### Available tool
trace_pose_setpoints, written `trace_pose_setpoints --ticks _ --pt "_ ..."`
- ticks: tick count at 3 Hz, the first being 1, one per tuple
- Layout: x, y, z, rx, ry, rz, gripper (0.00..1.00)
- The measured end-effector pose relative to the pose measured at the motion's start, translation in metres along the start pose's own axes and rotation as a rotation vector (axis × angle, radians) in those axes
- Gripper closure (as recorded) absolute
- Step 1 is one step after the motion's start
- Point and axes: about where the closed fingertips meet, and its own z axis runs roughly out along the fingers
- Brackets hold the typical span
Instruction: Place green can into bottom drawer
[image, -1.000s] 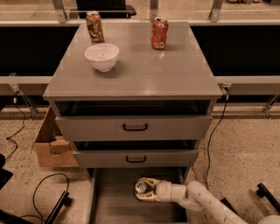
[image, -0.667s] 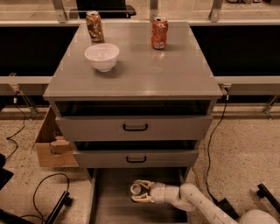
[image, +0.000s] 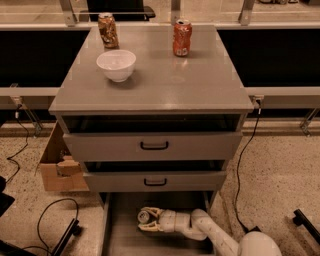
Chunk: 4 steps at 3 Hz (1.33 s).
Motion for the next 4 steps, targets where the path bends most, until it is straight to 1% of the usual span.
trace_pose_setpoints --ticks 1,2,4 --pt "0.0116 0.0011 0.0126 -0.013 0.032 0.0 1.0" --pt "0.0112 0.0025 0.015 -0.015 0.03 0.001 0.74" --pt "0.0104 0.0049 0.0188 -0.02 0.026 0.003 0.28"
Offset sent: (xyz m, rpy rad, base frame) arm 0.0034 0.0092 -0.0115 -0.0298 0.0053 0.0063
